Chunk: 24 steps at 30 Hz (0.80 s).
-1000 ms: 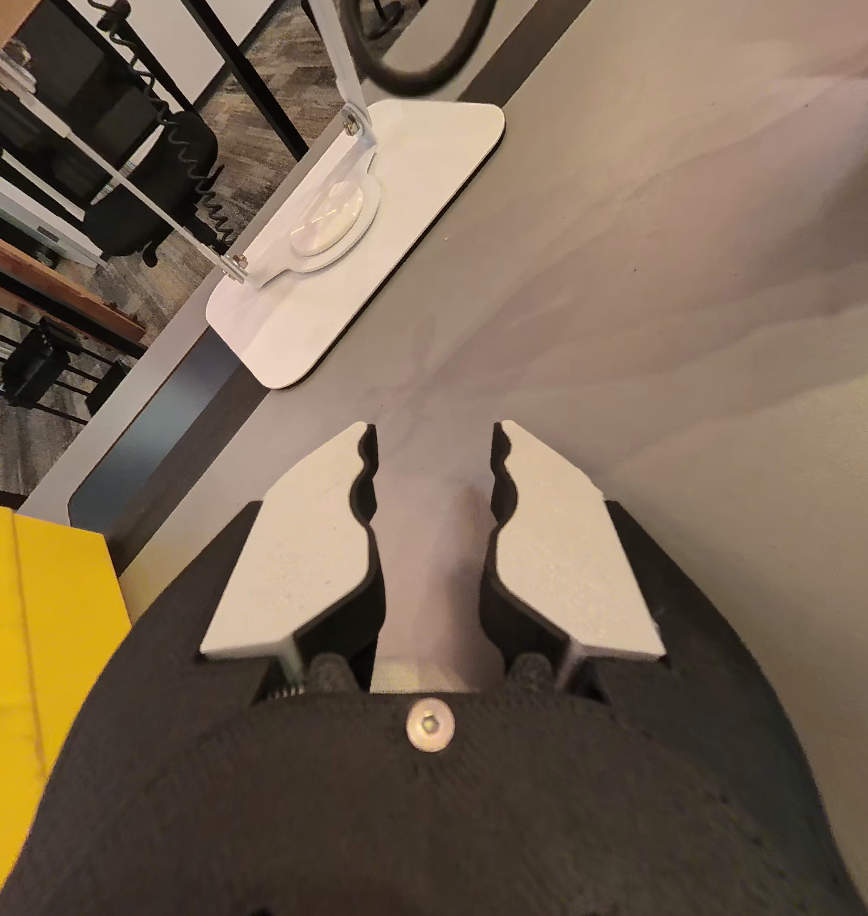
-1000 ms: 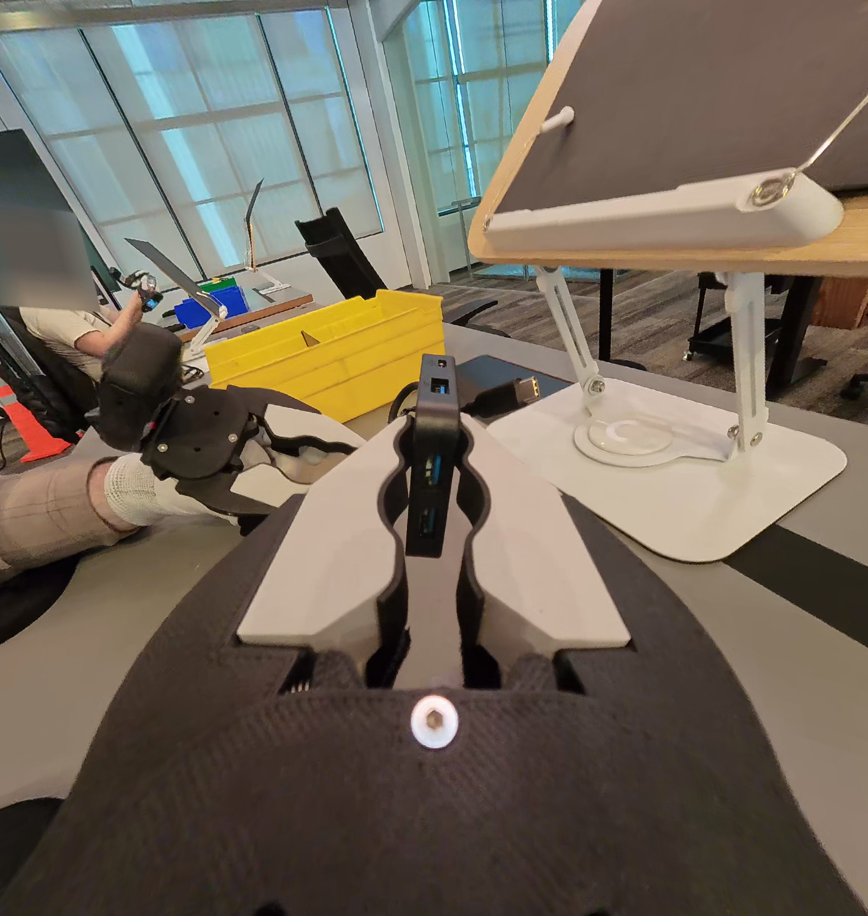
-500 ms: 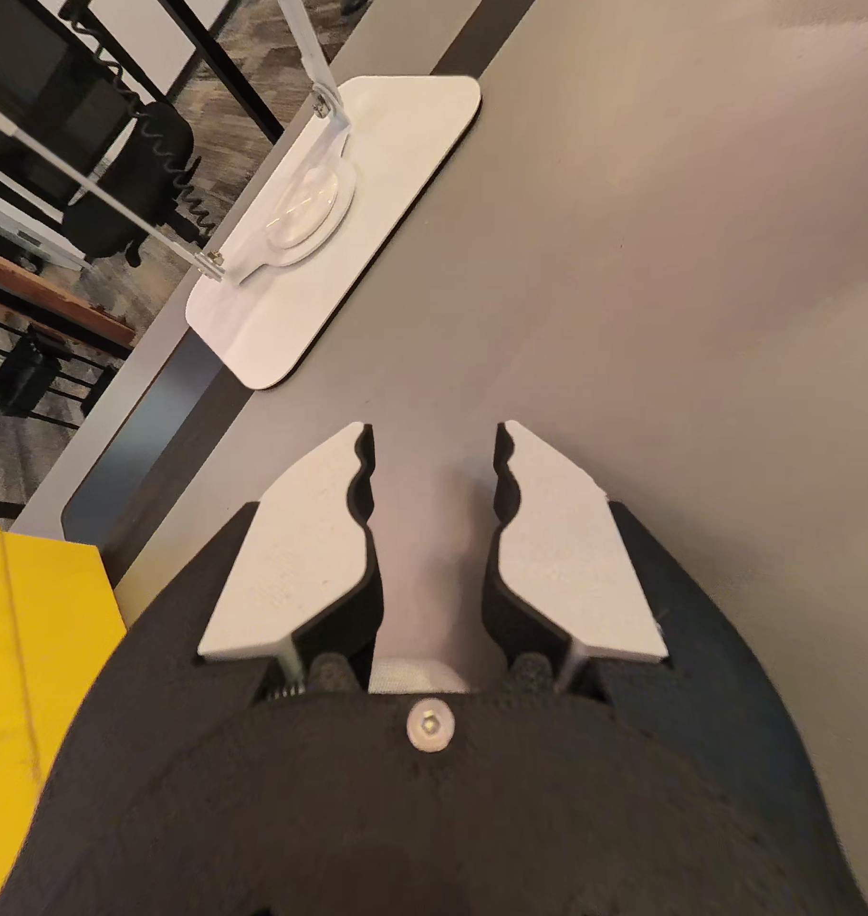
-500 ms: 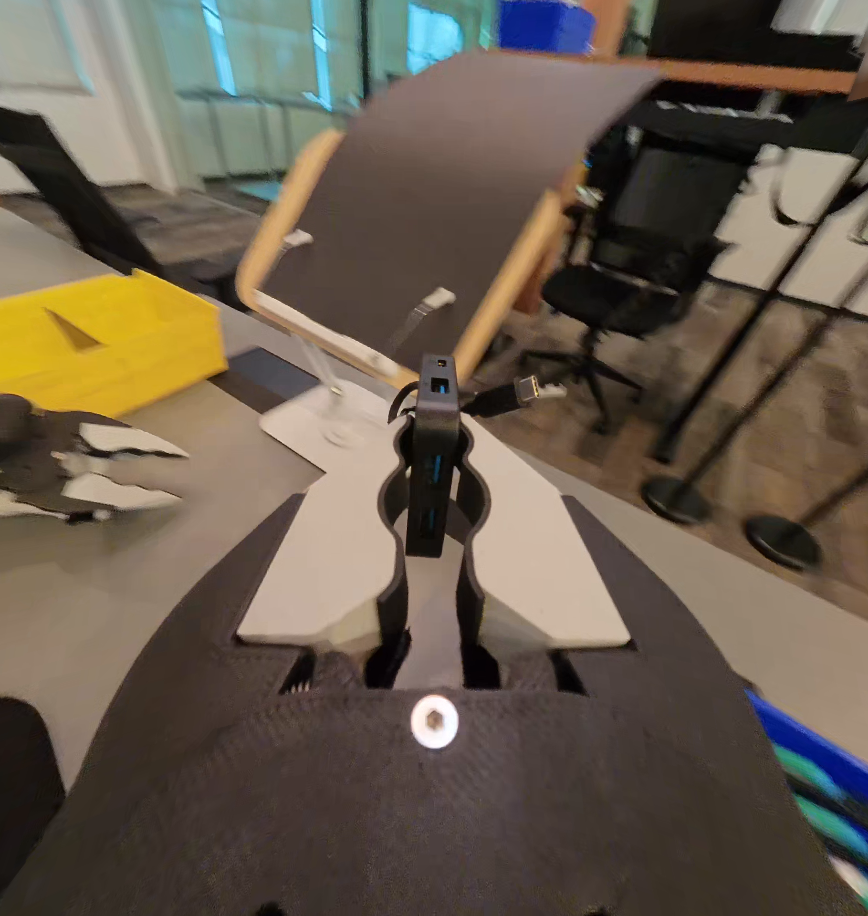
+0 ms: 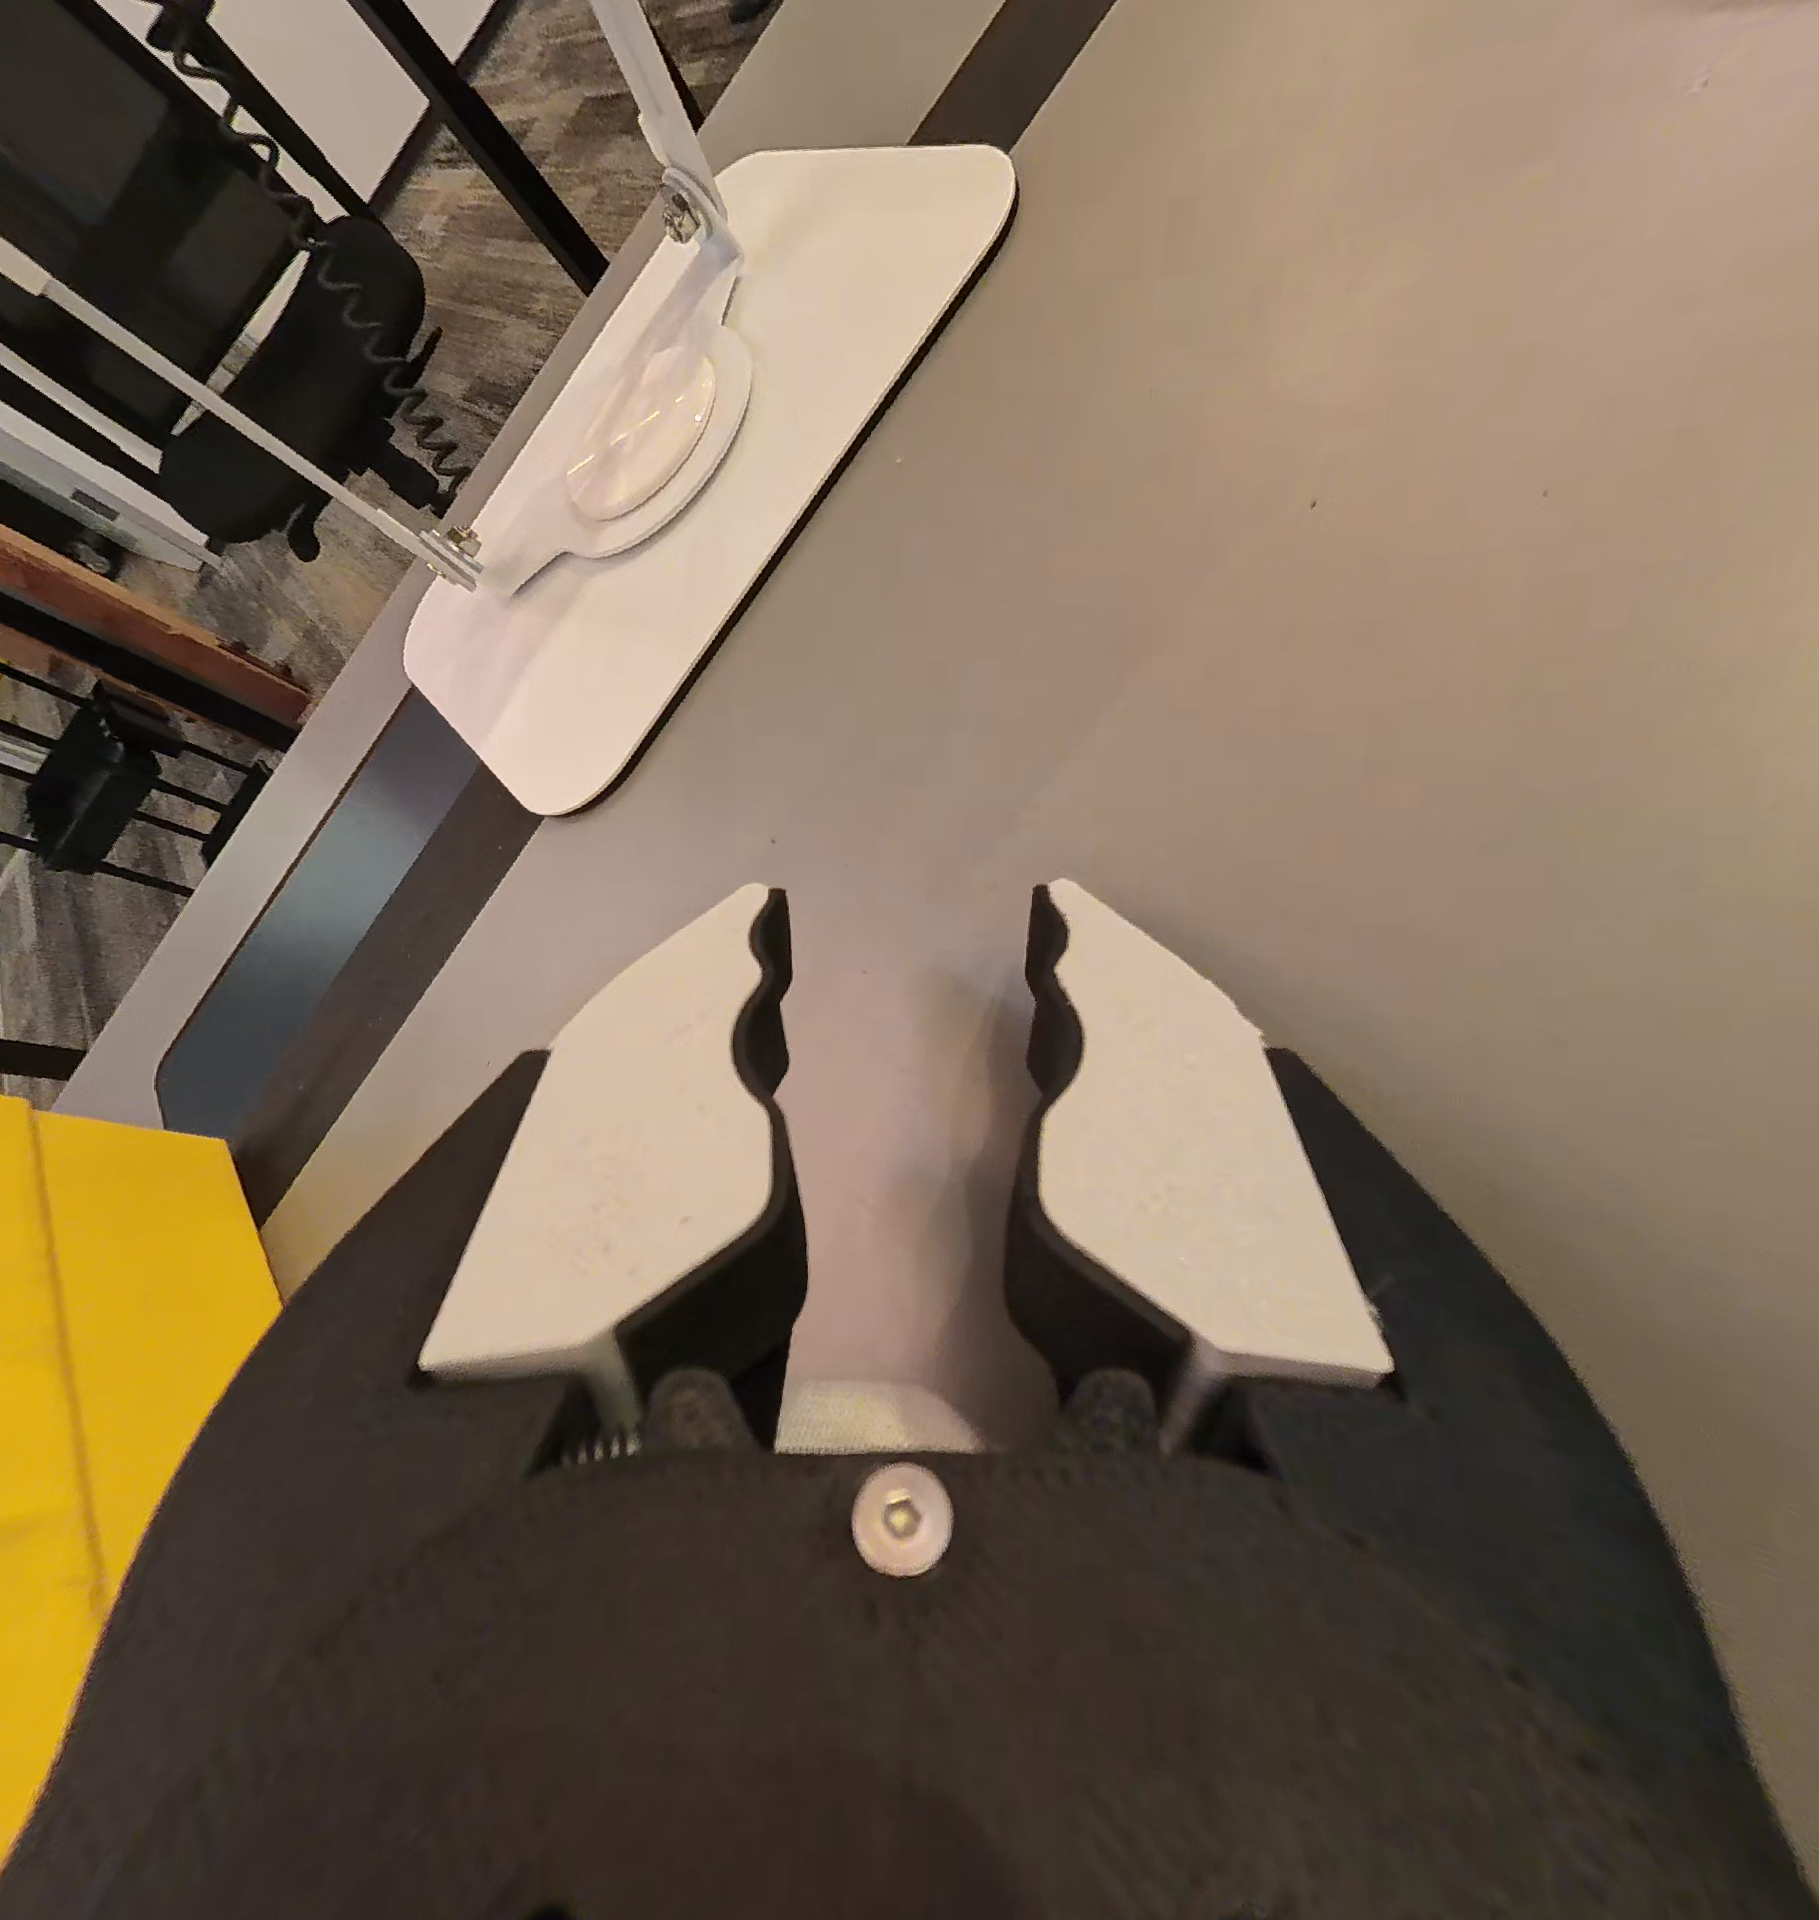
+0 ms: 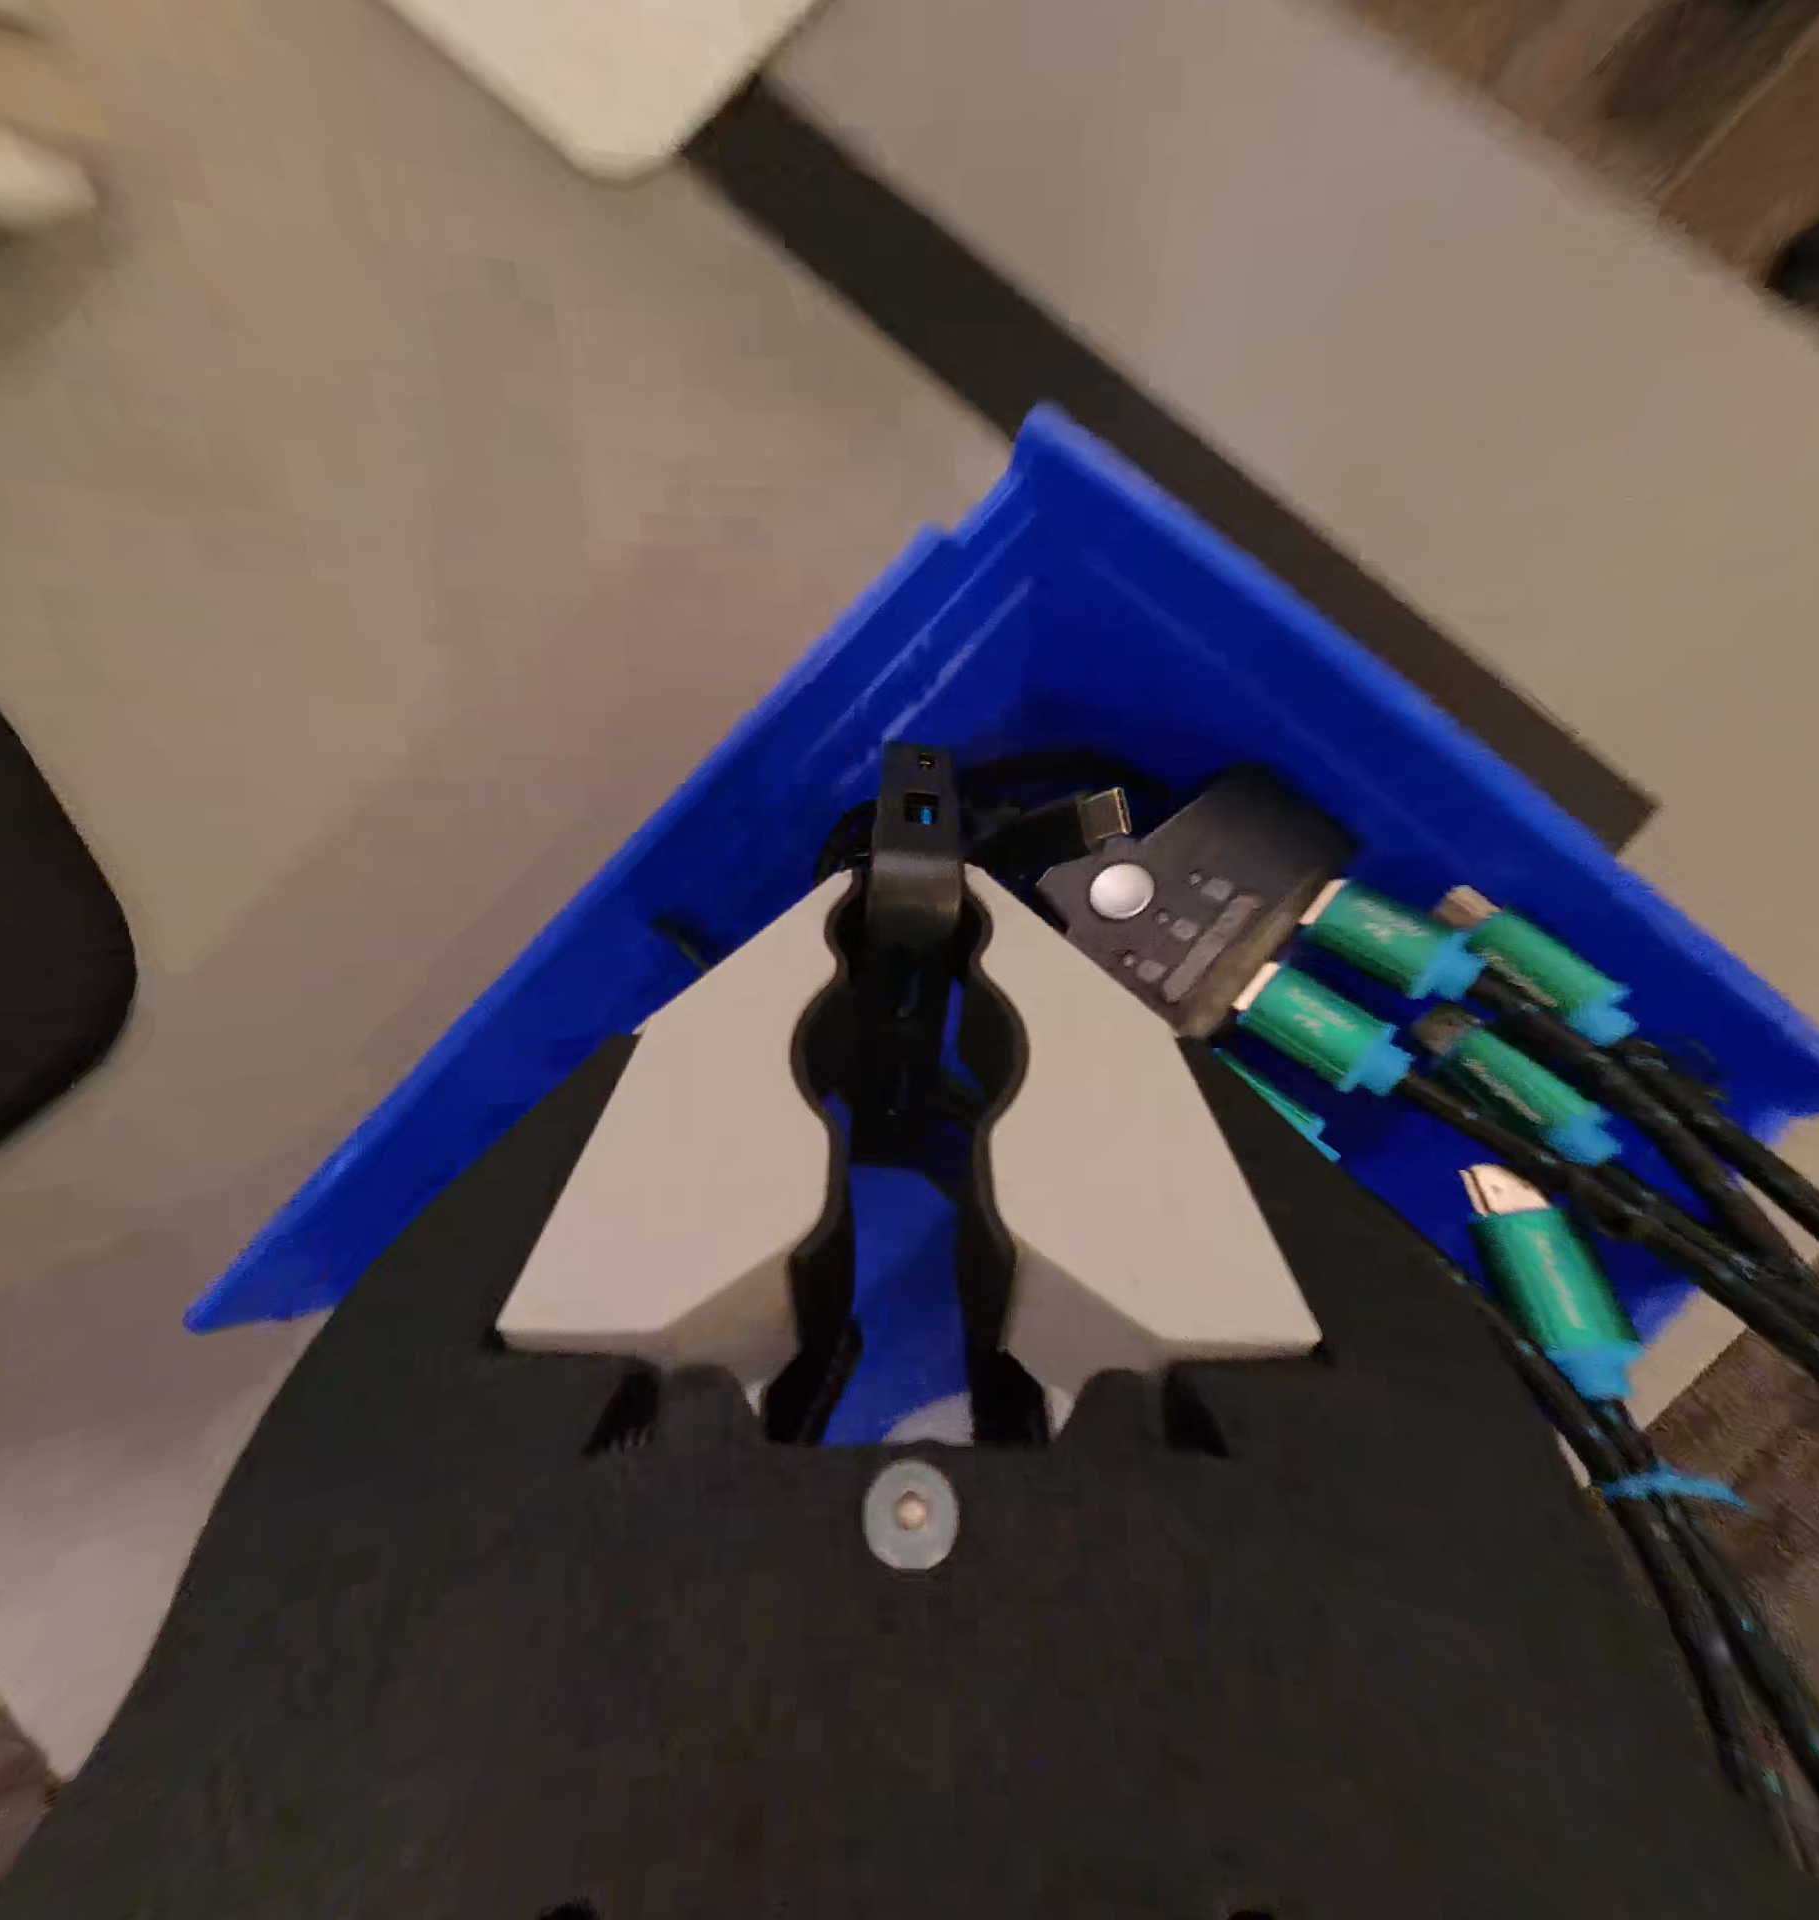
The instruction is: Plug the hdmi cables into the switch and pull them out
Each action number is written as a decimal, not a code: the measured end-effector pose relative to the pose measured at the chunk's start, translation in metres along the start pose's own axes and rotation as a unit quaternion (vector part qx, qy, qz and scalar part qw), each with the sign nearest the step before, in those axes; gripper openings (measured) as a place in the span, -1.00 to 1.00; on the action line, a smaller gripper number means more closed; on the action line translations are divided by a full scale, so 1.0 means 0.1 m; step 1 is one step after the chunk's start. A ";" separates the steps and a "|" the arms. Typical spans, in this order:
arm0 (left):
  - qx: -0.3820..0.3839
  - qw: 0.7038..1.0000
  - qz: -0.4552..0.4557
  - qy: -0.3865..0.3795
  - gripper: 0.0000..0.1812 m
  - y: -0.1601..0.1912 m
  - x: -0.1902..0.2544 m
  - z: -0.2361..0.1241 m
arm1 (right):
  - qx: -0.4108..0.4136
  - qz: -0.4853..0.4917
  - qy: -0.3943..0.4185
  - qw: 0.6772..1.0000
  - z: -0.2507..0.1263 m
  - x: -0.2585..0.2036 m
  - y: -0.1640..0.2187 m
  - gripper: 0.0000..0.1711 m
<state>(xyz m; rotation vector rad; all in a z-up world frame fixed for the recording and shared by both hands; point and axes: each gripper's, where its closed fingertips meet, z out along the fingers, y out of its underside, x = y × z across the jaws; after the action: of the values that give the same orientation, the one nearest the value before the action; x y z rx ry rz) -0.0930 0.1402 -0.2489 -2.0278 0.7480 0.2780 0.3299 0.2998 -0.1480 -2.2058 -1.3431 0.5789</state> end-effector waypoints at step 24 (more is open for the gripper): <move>0.002 1.000 0.007 -0.002 -0.55 -0.01 0.00 0.00 | 0.418 -0.047 0.121 0.899 -0.06 -1.68 -2.54 -0.38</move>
<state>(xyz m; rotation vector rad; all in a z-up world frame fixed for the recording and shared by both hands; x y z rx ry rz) -0.0922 0.1406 -0.2488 -2.0175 0.7612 0.2879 0.0866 0.2482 0.0277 -1.4364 -0.8306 0.6586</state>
